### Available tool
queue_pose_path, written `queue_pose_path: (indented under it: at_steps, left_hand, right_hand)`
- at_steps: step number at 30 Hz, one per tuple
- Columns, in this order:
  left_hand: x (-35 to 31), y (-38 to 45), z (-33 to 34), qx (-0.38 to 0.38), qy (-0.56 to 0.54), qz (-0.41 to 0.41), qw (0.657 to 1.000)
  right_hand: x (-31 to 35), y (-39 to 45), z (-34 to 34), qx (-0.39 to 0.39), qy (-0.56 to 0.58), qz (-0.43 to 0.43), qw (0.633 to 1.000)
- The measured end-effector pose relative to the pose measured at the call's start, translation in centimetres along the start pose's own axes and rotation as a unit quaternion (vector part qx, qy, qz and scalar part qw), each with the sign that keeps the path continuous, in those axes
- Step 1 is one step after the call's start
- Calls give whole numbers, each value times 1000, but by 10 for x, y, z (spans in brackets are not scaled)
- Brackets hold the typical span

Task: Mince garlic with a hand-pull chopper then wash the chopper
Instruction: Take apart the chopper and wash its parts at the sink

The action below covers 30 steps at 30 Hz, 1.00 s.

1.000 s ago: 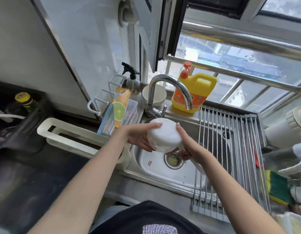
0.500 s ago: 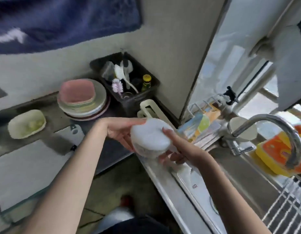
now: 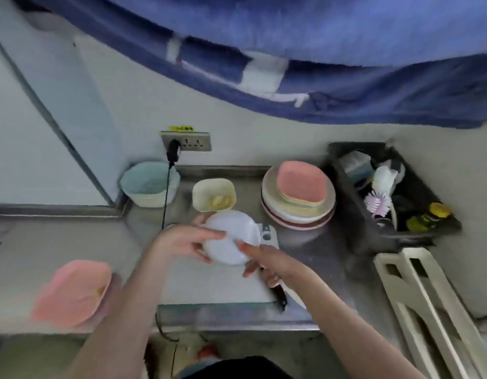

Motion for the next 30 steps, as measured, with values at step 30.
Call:
queue_pose_path:
  at_steps: [30]
  left_hand:
    - [13,57,-108,-181,505,148,831]
  right_hand:
    - [61,154,14,-125,448,-61,883]
Point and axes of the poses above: each hand's wrist, its own y-axis towards the middle knuckle, its own z-axis out of the palm, x = y × z, the point moved 9 cm from there along y, towards the middle knuckle, and after that the axes turned 2 degrees about x, right-handed, at the moved point
